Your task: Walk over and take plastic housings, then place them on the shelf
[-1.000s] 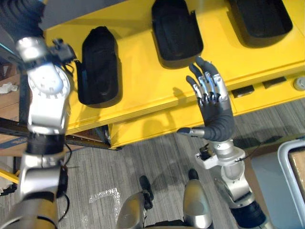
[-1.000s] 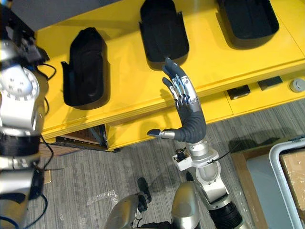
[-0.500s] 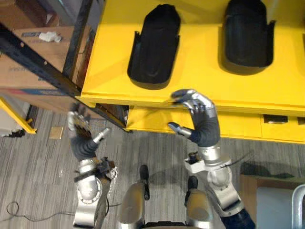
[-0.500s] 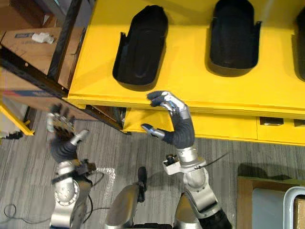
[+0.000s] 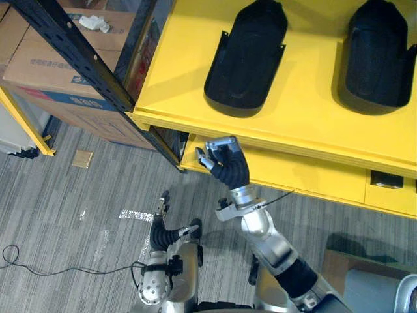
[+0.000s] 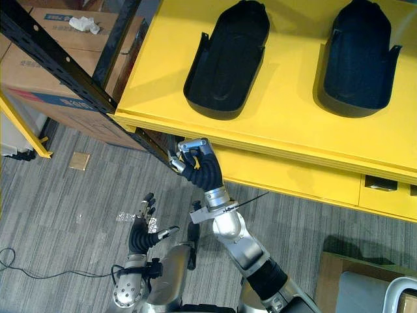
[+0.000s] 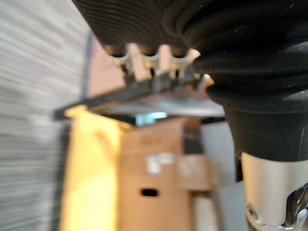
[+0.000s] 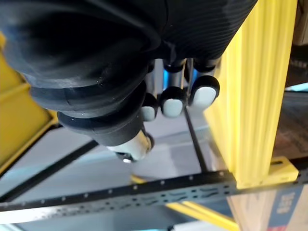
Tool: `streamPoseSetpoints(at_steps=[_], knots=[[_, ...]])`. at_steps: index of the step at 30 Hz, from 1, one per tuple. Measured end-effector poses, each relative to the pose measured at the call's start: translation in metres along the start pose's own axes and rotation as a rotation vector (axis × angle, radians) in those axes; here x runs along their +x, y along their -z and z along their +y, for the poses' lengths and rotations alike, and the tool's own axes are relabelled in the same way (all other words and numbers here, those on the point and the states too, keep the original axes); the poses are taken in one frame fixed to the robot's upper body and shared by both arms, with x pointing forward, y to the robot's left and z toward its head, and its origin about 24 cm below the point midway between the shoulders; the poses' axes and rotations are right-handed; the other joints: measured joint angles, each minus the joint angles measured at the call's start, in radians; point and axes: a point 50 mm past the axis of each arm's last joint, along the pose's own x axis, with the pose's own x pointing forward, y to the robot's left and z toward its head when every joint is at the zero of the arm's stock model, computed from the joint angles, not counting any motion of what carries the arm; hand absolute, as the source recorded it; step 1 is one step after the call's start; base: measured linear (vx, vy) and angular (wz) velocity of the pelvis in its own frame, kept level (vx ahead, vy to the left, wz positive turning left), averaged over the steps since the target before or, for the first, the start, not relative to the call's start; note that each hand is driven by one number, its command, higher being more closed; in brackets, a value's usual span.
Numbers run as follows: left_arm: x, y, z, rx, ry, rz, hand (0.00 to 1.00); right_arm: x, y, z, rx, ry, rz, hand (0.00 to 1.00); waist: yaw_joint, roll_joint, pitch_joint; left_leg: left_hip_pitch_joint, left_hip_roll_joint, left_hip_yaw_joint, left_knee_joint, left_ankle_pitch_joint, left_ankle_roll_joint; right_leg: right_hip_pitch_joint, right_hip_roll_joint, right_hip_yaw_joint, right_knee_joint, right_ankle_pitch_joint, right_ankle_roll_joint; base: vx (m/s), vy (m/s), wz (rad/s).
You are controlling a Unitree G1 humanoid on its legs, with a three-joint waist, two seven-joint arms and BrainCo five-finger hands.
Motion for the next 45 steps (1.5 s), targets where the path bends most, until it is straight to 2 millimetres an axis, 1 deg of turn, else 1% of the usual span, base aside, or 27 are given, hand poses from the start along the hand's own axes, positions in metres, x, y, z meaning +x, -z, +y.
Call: streamPoseSetpoints(at_steps=[5, 9, 11, 14, 17, 19, 20, 22, 27, 31, 35, 39, 45], knots=[[-0.004, 0.017, 0.001, 0.029, -0.016, 0.073, 0.0, 0.01, 0.01, 0.008, 0.001, 0.051, 0.049, 1.0, 0.017, 0.0, 0.0, -0.007, 0.001, -0.005, -0.005, 0.005, -0.004, -0.019, -0.001, -0.002, 0.021, -0.006, -0.007, 0.0, -0.004, 0.01], [-0.006, 0.023, 0.002, 0.031, -0.021, 0.103, 0.0, 0.016, 0.011, 0.01, -0.033, 0.089, 0.057, 1.0, 0.03, 0.0, 0.0, -0.007, -0.001, -0.006, -0.015, 0.014, -0.004, -0.032, -0.004, -0.001, 0.037, -0.012, -0.016, 0.0, -0.002, 0.01], [-0.007, 0.025, 0.001, 0.034, -0.02, 0.114, 0.0, 0.02, 0.011, 0.01, -0.053, 0.1, 0.057, 1.0, 0.034, 0.001, 0.0, -0.006, -0.004, -0.009, -0.024, 0.023, -0.005, -0.036, -0.007, -0.003, 0.043, -0.018, -0.013, -0.01, -0.014, 0.06], [-0.009, 0.028, -0.001, 0.035, -0.011, 0.126, 0.0, 0.027, 0.017, 0.005, -0.107, 0.131, 0.077, 1.0, 0.039, 0.002, -0.001, -0.003, -0.003, -0.015, -0.045, 0.039, -0.008, -0.036, -0.007, -0.015, 0.047, -0.026, -0.014, -0.02, -0.021, 0.1], [-0.011, 0.031, -0.004, 0.039, 0.002, 0.139, 0.0, 0.032, 0.021, -0.009, -0.175, 0.199, 0.098, 1.0, 0.04, 0.006, -0.001, -0.001, -0.005, -0.033, -0.07, 0.058, -0.01, -0.036, -0.006, -0.028, 0.055, -0.029, -0.017, -0.03, -0.02, 0.17], [-0.013, 0.035, -0.006, 0.046, 0.008, 0.16, 0.0, 0.038, 0.024, -0.021, -0.225, 0.244, 0.102, 1.0, 0.044, 0.009, 0.0, 0.004, -0.004, -0.035, -0.08, 0.064, -0.013, -0.039, -0.006, -0.028, 0.066, -0.039, -0.02, -0.02, -0.01, 0.03], [-0.014, 0.036, -0.005, 0.048, 0.009, 0.163, 0.0, 0.04, 0.024, -0.023, -0.234, 0.252, 0.102, 1.0, 0.046, 0.011, 0.0, 0.005, -0.003, -0.035, -0.08, 0.064, -0.014, -0.039, -0.006, -0.028, 0.068, -0.04, -0.02, 0.0, 0.0, 0.0], [-0.014, 0.036, -0.005, 0.048, 0.008, 0.166, 0.0, 0.045, 0.021, -0.035, -0.258, 0.308, 0.085, 1.0, 0.047, 0.021, -0.001, 0.008, -0.001, -0.035, -0.086, 0.068, -0.016, -0.043, -0.005, -0.027, 0.077, -0.042, -0.022, 0.0, 0.0, 0.0], [-0.014, 0.037, -0.006, 0.042, 0.006, 0.172, 0.0, 0.049, 0.017, -0.052, -0.292, 0.371, 0.07, 1.0, 0.049, 0.038, -0.004, 0.008, 0.003, -0.034, -0.103, 0.079, -0.019, -0.056, -0.003, -0.026, 0.083, -0.043, -0.023, 0.0, 0.0, 0.0], [-0.015, 0.038, -0.008, 0.051, 0.026, 0.175, 0.0, 0.051, 0.015, -0.052, -0.323, 0.368, 0.056, 1.0, 0.052, 0.041, -0.003, 0.006, 0.007, -0.034, -0.103, 0.081, -0.023, -0.068, -0.002, -0.024, 0.102, -0.046, -0.028, 0.0, 0.0, 0.0], [-0.017, 0.04, -0.012, 0.054, 0.043, 0.186, 0.0, 0.06, 0.005, -0.067, -0.351, 0.422, 0.012, 1.0, 0.058, 0.061, -0.002, 0.002, 0.008, -0.035, -0.103, 0.082, -0.023, -0.072, -0.002, -0.024, 0.104, -0.048, -0.029, 0.0, 0.0, 0.0], [-0.017, 0.042, -0.012, 0.058, 0.047, 0.195, 0.0, 0.066, -0.003, -0.079, -0.379, 0.448, -0.016, 1.0, 0.063, 0.065, -0.001, -0.01, 0.009, -0.035, -0.1, 0.085, -0.024, -0.088, -0.002, -0.022, 0.114, -0.05, -0.03, 0.0, 0.0, 0.0], [-0.017, 0.042, -0.014, 0.057, 0.055, 0.201, 0.0, 0.072, -0.008, -0.077, -0.38, 0.437, -0.033, 1.0, 0.067, 0.066, -0.001, -0.009, 0.009, -0.035, -0.097, 0.085, -0.024, -0.088, -0.002, -0.022, 0.117, -0.05, -0.031, 0.0, 0.0, 0.0]])
